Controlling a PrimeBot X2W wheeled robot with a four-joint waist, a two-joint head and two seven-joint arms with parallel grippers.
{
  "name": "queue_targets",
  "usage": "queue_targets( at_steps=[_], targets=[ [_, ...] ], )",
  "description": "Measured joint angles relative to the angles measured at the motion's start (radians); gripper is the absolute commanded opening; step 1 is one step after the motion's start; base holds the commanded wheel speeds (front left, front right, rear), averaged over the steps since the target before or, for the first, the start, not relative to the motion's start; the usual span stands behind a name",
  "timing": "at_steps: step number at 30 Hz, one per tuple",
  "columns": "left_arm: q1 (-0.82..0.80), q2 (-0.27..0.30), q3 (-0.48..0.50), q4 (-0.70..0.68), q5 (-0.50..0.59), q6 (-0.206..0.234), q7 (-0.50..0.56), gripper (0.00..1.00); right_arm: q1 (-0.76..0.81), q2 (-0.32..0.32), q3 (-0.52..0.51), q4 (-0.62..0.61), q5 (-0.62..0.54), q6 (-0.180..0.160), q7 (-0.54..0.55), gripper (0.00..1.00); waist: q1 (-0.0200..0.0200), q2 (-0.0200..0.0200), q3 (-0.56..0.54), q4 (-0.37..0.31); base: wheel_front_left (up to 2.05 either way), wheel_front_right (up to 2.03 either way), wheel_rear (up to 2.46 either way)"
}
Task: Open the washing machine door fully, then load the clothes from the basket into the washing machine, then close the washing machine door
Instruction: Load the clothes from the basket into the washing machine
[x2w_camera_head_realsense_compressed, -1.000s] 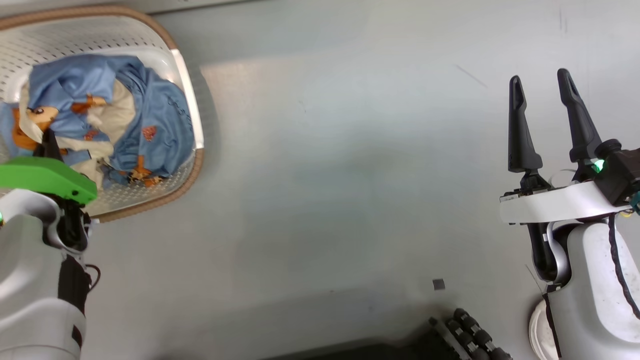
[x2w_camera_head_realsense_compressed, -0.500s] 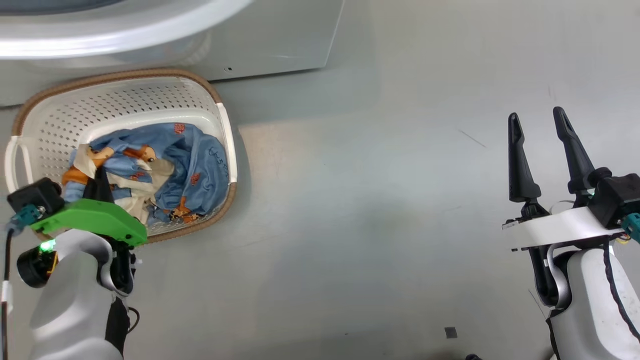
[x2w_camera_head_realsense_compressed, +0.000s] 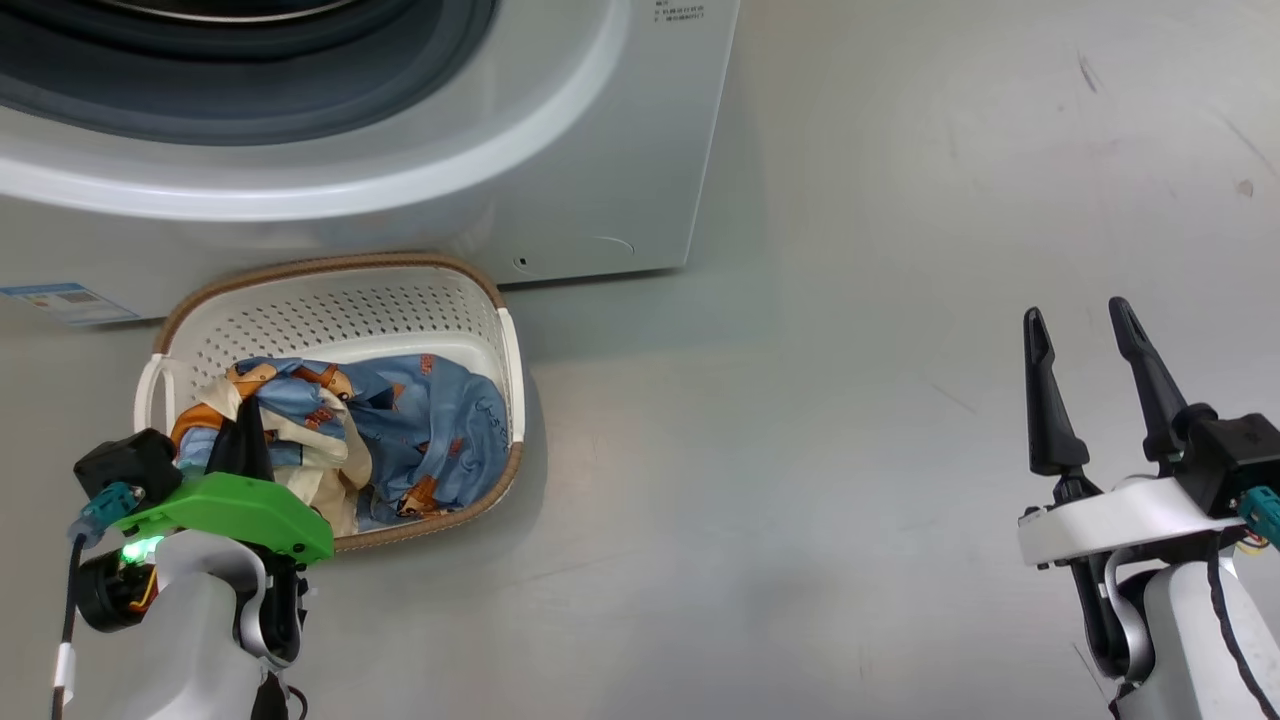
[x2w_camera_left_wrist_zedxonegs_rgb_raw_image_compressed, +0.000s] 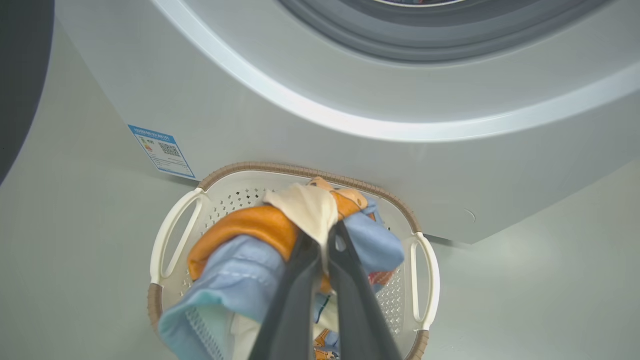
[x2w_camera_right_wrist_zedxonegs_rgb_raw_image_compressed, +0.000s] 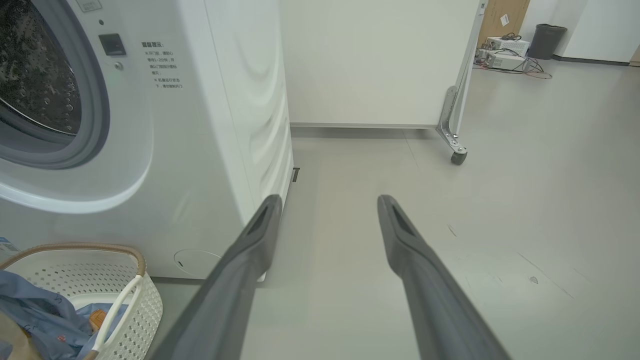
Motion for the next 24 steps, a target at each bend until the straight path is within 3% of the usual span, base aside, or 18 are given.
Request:
queue_targets(
  at_steps=[24],
  targets=[
    [0.31,-0.022,0.046,-0.421,0.136,0.011,0.0,0.0,0.223,-0.029,-0.005,0.026,0.0,0.0,0.0,1.0,0.0,0.0,-0.326,0.059,0.0,0.0,0.0]
  ],
)
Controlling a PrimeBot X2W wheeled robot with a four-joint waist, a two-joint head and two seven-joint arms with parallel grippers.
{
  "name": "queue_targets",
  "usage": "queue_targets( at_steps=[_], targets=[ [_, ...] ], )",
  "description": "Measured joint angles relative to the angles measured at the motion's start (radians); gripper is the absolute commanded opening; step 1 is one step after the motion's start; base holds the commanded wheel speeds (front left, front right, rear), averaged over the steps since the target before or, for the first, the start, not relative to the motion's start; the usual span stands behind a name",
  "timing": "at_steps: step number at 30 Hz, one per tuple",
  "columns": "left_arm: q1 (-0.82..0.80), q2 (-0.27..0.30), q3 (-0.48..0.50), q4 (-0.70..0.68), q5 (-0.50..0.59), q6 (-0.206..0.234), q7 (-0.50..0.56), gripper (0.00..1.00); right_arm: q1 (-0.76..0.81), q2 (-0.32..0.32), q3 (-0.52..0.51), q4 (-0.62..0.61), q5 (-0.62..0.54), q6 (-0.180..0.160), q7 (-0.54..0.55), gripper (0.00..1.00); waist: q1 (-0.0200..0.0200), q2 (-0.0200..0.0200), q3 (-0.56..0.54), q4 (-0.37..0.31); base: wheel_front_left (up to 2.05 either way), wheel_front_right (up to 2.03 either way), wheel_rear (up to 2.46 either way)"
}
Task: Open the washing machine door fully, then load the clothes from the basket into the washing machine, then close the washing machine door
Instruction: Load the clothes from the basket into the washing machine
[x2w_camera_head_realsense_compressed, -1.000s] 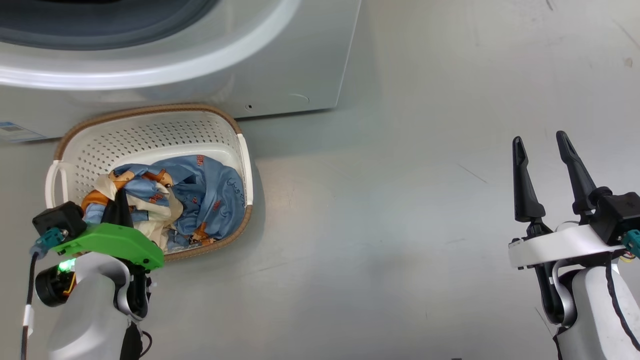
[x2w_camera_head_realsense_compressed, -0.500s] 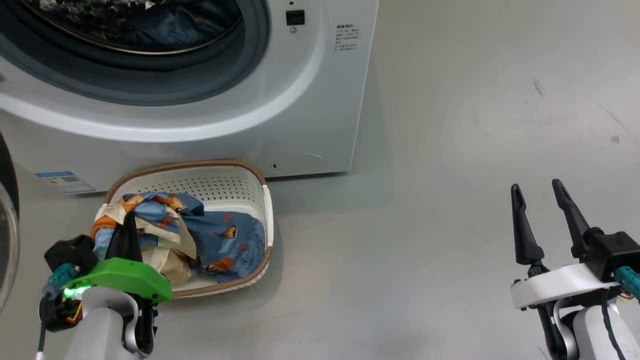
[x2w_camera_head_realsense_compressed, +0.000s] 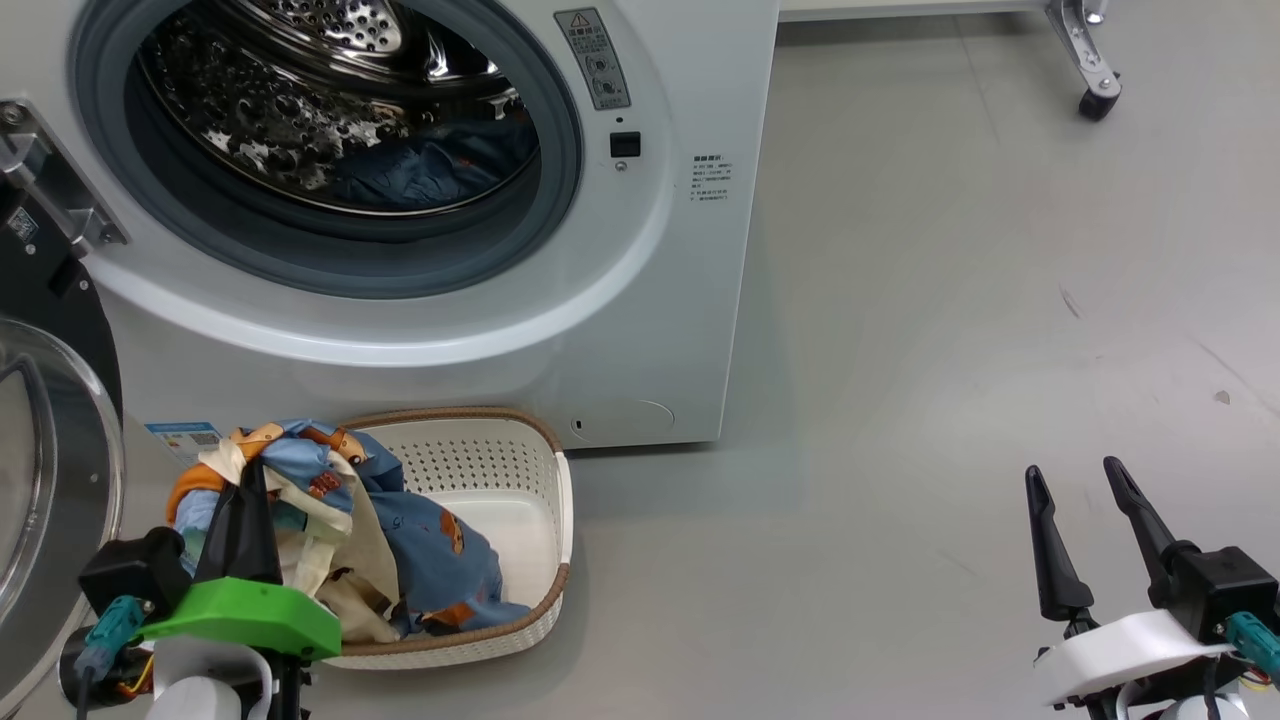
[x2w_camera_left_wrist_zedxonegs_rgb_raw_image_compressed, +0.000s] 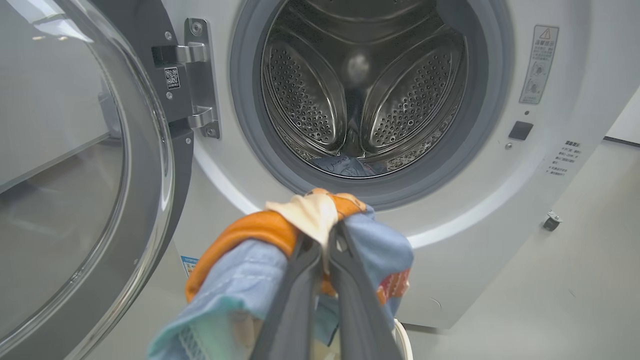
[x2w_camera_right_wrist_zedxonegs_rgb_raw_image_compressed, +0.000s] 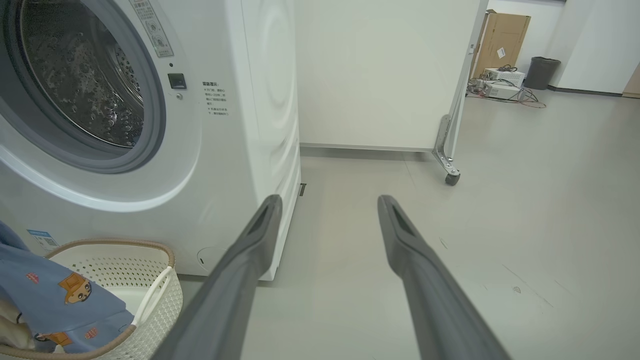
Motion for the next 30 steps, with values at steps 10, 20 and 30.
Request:
queue_targets(
  at_steps=[10,20,30],
  targets=[
    [0.086,-0.002,-0.013,-0.133,0.02,0.0,-0.002,0.0,0.045,-0.003,-0.003,0.009,0.0,0.0,0.0,1.0,0.0,0.0,-0.06,0.015,0.0,0.0,0.0],
    [0.154,-0.002,-0.03,-0.253,0.027,0.009,-0.002,0.0,0.072,0.004,-0.005,0.015,0.002,0.0,0.0,1.0,0.0,0.0,-0.089,0.02,0.0,0.0,0.0],
    [0.202,-0.002,-0.046,-0.334,0.027,0.027,-0.002,0.0,0.073,0.008,-0.008,0.011,0.007,0.0,0.0,1.0,0.0,0.0,-0.096,0.024,0.0,0.0,0.0]
  ],
)
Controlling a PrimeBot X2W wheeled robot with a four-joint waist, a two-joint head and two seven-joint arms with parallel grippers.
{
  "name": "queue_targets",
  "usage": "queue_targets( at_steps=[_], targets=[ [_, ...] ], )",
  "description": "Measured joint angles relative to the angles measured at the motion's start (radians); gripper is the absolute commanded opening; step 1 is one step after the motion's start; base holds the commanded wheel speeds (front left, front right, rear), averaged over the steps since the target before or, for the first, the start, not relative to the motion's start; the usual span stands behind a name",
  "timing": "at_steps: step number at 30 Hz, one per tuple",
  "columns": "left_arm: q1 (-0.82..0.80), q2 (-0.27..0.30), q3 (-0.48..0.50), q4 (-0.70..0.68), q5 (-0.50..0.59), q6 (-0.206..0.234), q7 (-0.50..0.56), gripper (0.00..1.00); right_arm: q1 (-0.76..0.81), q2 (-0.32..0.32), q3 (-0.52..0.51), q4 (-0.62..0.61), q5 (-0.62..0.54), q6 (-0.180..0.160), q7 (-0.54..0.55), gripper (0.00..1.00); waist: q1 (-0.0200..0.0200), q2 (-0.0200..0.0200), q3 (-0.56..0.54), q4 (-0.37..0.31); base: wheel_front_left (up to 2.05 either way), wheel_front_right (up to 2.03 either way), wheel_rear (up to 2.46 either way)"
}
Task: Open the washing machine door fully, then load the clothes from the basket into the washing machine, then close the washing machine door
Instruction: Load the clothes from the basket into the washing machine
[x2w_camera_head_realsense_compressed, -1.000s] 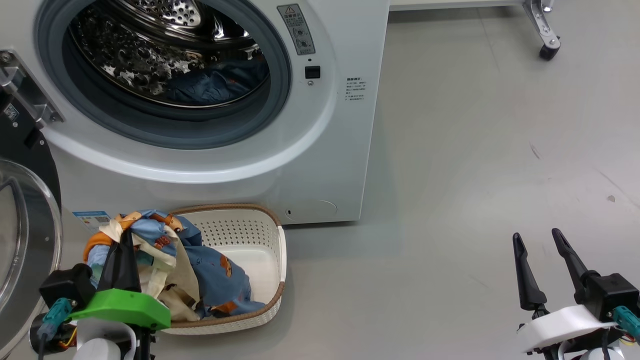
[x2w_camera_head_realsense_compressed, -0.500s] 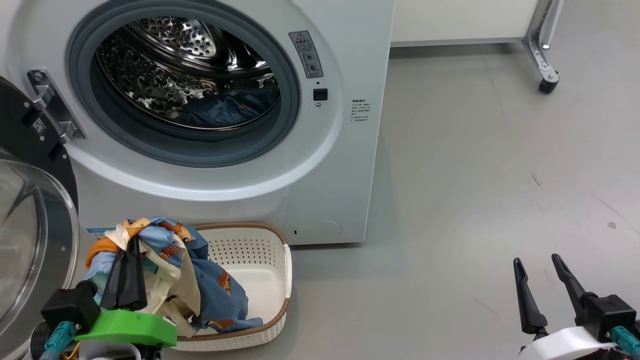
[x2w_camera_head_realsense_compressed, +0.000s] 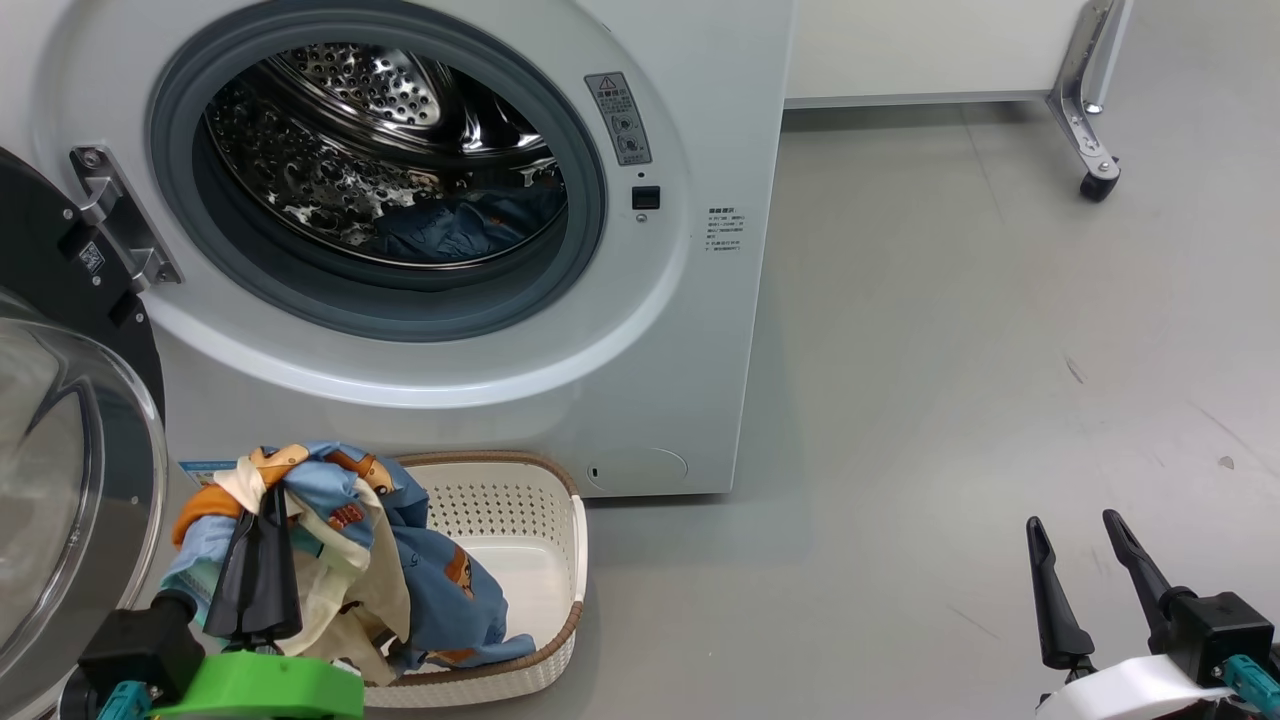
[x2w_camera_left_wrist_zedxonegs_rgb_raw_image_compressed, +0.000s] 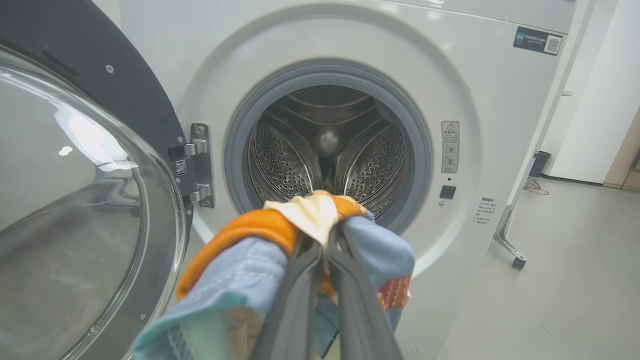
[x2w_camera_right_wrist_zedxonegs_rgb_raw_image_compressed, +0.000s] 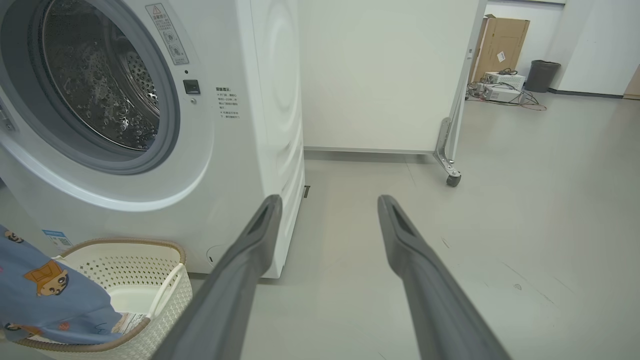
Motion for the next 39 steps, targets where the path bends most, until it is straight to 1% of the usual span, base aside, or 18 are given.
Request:
queue_targets(
  at_steps=[16,19,21,23,29,32,35,38,39],
  targets=[
    [0.06,0.0,-0.026,-0.083,-0.004,0.034,0.0,0.0,0.002,0.0,0.007,-0.007,0.0,0.0,0.0,1.0,0.0,0.0,0.005,0.002,0.0,0.0,0.0],
    [0.06,0.0,-0.031,-0.09,-0.011,0.039,0.002,0.0,0.002,0.0,0.023,-0.008,0.0,0.0,0.0,1.0,0.0,0.0,0.007,-0.004,0.0,0.0,0.0],
    [0.06,0.0,-0.031,-0.089,-0.014,0.044,0.004,0.0,0.002,0.004,0.032,-0.009,0.0,0.0,0.0,1.0,0.0,0.0,0.011,-0.01,0.0,0.0,0.0],
    [0.06,0.0,-0.03,-0.085,-0.013,0.062,0.01,0.0,0.001,0.007,0.042,-0.01,0.0,0.0,0.0,1.0,0.0,0.0,0.016,-0.018,0.0,0.0,0.0],
    [0.049,0.0,-0.027,-0.056,-0.016,0.079,0.039,0.0,-0.003,0.022,0.045,-0.019,0.0,0.0,0.0,1.0,0.0,0.0,0.047,-0.043,0.0,0.0,0.0],
    [0.017,0.002,-0.01,-0.046,-0.021,0.087,0.053,0.0,-0.02,0.032,0.054,-0.023,0.0,0.0,0.0,1.0,0.0001,0.0,0.069,-0.057,0.0,0.0,0.0],
    [-0.049,0.007,0.024,-0.047,-0.037,0.093,0.057,0.0,-0.041,0.043,0.061,-0.028,0.0,0.0,0.0,1.0,0.0001,0.0,0.094,-0.075,0.0,0.0,0.0],
    [-0.121,0.038,0.064,-0.046,-0.041,0.097,0.059,0.0,-0.065,0.046,0.071,-0.03,0.0,0.0,0.0,1.0,0.0001,0.0,0.12,-0.094,0.0,0.0,0.0],
    [-0.158,0.066,0.084,-0.046,-0.038,0.105,0.073,0.0,-0.085,0.049,0.077,-0.035,0.0,0.0,0.0,1.0,0.0001,0.0,0.139,-0.108,0.0,0.0,0.0]
  ],
)
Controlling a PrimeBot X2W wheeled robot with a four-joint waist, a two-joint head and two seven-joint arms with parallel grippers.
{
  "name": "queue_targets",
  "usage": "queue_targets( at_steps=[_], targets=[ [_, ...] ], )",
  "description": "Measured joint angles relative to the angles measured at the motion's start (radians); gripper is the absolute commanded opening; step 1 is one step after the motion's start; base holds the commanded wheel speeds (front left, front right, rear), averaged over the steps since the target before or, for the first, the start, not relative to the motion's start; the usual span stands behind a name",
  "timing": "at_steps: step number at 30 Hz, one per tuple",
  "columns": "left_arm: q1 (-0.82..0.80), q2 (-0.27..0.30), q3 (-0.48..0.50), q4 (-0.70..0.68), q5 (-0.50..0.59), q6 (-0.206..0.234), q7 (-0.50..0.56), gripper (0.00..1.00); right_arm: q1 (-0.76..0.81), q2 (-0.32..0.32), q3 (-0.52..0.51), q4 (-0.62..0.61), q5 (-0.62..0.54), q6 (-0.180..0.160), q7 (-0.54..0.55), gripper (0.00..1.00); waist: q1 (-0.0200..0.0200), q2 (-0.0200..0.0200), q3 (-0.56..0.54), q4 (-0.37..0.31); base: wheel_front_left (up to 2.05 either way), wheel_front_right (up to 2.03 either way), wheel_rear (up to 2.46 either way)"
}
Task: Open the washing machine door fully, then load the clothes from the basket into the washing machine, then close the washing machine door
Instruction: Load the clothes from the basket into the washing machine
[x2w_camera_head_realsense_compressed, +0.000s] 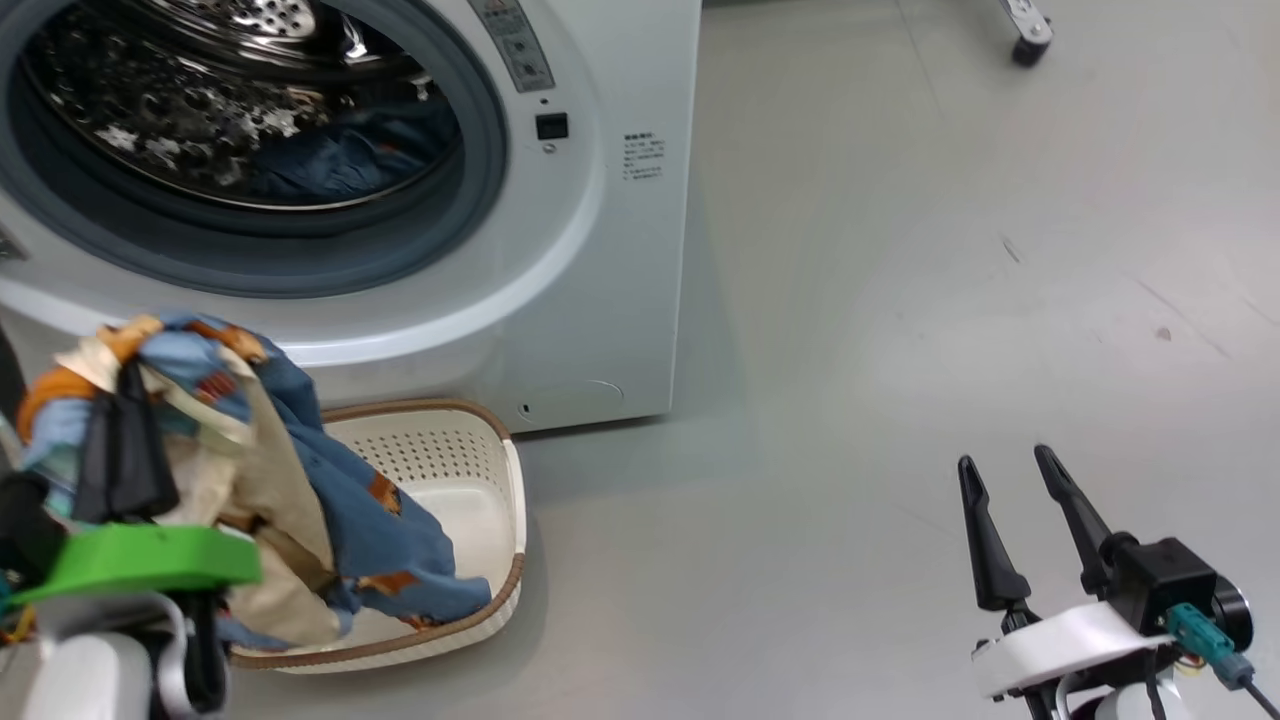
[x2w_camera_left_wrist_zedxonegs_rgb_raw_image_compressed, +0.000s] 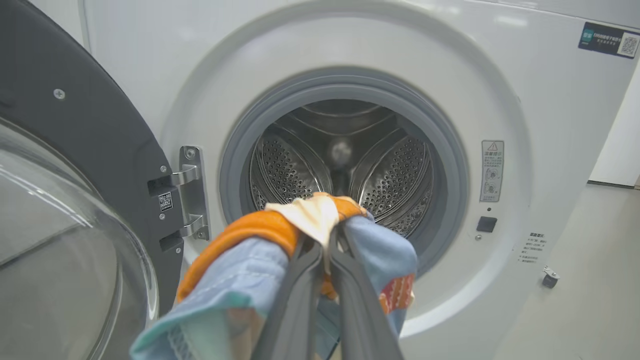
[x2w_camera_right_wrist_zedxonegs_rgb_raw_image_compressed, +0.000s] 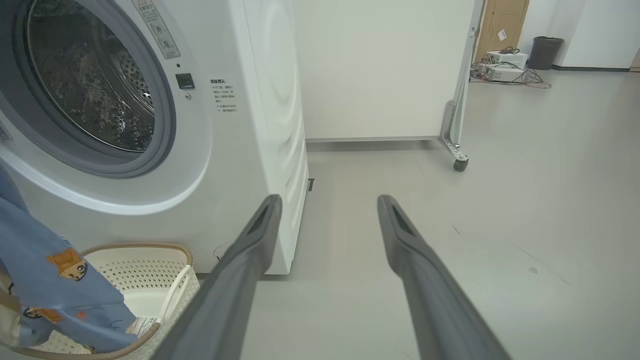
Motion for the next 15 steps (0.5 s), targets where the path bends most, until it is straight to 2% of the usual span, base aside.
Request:
queue_targets(
  at_steps=[8,15],
  targets=[
    [-0.136,0.083,0.045,0.015,0.0,0.001,0.057,0.0,-0.055,0.022,0.005,-0.01,0.0,0.0,0.0,1.0,0.0,0.0,0.085,-0.059,0.0,0.0,0.0],
    [-0.262,0.134,0.08,0.065,-0.007,0.001,0.097,0.0,-0.102,0.032,0.032,-0.009,0.005,0.0,0.0,1.0,0.0001,0.0,0.166,-0.11,0.0,0.0,0.0]
  ],
)
